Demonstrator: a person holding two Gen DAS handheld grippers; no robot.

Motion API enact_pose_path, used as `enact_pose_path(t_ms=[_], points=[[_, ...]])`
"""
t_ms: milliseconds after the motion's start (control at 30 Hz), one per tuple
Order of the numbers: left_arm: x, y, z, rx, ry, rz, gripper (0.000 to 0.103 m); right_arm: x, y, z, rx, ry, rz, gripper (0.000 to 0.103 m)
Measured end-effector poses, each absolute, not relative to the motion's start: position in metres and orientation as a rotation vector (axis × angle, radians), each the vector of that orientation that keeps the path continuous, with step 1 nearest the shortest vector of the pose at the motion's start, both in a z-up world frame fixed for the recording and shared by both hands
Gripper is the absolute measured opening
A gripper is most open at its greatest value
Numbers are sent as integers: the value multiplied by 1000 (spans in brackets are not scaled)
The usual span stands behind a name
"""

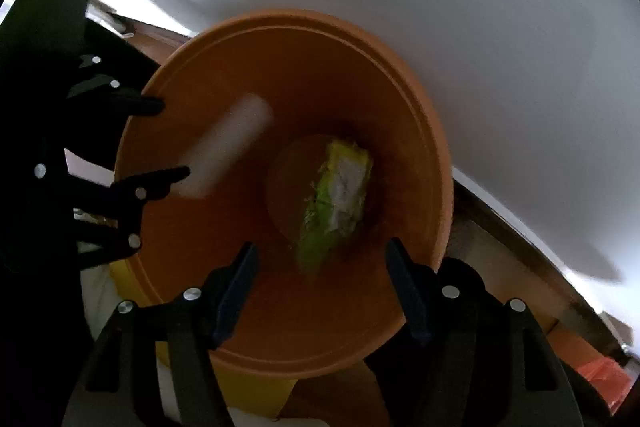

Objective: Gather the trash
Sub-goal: 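Lower the foam tube and green bag into the orange bucket, open both tools, then grasp the white cylinder bottle with the left tool while the right tool grasps the red-white tube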

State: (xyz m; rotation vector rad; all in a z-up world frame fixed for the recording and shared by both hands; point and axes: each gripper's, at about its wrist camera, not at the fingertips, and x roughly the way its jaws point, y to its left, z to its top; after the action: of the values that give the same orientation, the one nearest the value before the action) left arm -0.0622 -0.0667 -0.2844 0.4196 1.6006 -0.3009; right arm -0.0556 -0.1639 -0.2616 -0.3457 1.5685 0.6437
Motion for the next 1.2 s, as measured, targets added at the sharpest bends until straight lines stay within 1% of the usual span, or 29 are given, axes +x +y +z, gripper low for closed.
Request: enact_pose_path(t_ms=[233, 367, 433, 533, 600, 667, 700, 767, 800, 867, 900, 967, 1067, 1200], points=[[-61, -64, -280, 407, 1579, -298, 58, -54, -165, -250, -324, 1549, 627, 65], [-71, -54, -267, 356, 1570, -303, 58, -59, -167, -230, -324, 1537, 621, 65], [-75, -46, -251, 310, 1553, -328, 58, -69, -169, -209, -337, 1511, 638, 65], [-84, -35, -210, 271, 1474, -363, 58, -86, -183, -162, -410, 1422, 670, 65], [-89, -27, -180, 241, 1413, -371, 58, -97, -192, -121, -453, 1346, 685, 68], [-92, -16, -146, 214, 1338, -371, 58, -102, -204, -86, -452, 1265, 703, 72], [-93, -9, -127, 208, 1287, -359, 63, -101, -209, -68, -437, 1224, 702, 73], [-89, 3, -91, 194, 1176, -321, 73, -88, -218, -43, -389, 1162, 690, 76], [-83, 12, -70, 173, 1109, -293, 75, -75, -224, -22, -333, 1112, 678, 77], [-71, 25, -44, 119, 1021, -260, 77, -52, -233, 5, -250, 1026, 642, 84], [-64, 32, -36, 90, 990, -237, 78, -38, -236, 17, -216, 982, 611, 85], [-41, 43, -27, 26, 959, -193, 79, -4, -238, 31, -126, 942, 572, 85], [-23, 58, -25, -79, 938, -170, 79, 39, -236, 35, -6, 910, 496, 85], [-21, 43, -36, -129, 937, -149, 79, 100, -205, 13, -9, 898, 423, 86]])
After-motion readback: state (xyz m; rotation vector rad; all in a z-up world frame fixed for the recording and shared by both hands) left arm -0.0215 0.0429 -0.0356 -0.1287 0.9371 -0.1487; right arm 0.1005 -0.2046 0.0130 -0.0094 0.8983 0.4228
